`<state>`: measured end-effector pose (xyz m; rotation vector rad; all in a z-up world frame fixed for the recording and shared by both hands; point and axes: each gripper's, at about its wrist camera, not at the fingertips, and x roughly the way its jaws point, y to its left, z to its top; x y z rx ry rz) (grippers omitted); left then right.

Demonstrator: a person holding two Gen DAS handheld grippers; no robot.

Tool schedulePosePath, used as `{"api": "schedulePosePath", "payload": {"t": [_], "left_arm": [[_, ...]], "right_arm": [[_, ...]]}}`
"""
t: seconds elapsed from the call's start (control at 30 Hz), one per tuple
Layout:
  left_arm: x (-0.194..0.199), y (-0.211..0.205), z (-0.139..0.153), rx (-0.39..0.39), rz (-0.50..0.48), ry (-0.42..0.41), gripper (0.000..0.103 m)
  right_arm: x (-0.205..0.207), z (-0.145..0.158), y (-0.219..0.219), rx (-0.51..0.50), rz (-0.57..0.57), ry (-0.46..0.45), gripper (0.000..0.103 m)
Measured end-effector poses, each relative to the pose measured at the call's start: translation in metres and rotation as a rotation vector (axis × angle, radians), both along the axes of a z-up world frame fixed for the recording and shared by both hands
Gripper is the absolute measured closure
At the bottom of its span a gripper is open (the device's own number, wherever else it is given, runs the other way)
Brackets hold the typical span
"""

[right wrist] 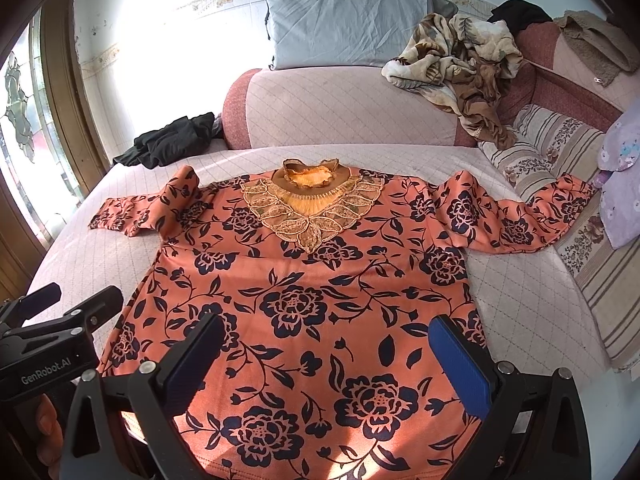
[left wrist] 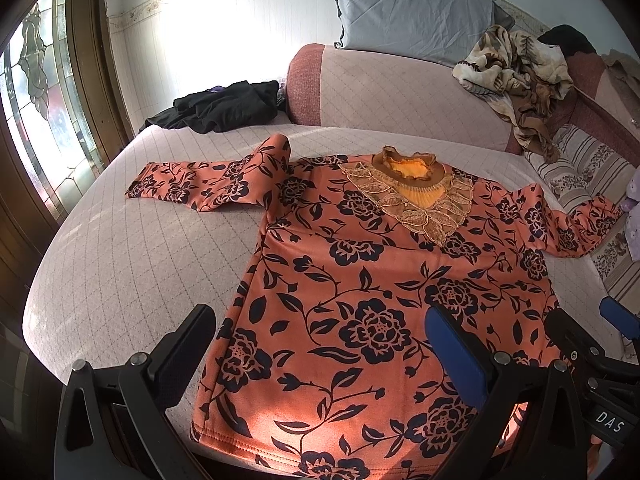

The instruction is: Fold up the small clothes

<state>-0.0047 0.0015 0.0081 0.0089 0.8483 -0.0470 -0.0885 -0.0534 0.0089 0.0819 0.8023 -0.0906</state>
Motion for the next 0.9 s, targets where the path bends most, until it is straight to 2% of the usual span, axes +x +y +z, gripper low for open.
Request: {"api": "schedulePosePath", "payload": {"t": [0.67,0.8,0.9], "left_arm": [[-0.001,-0.001,-0.003,-0.003,-0.002,0.003,0.0],[0.007,0.015,-0.013,-0.064,0.001,0.039,0.0],[0.027,0.053,-0.032,-0.15,0.067,0.097,0.0]], "right_arm": [[0.0,-0.004,-0.001,0.01,0.0,0.01,0.0],[0.003,-0.01,-0.013,0.08,0.011,0.021,0.0],[0.006,-0.016,-0.046,0.184,-0.018,0.013,0.0]]}}
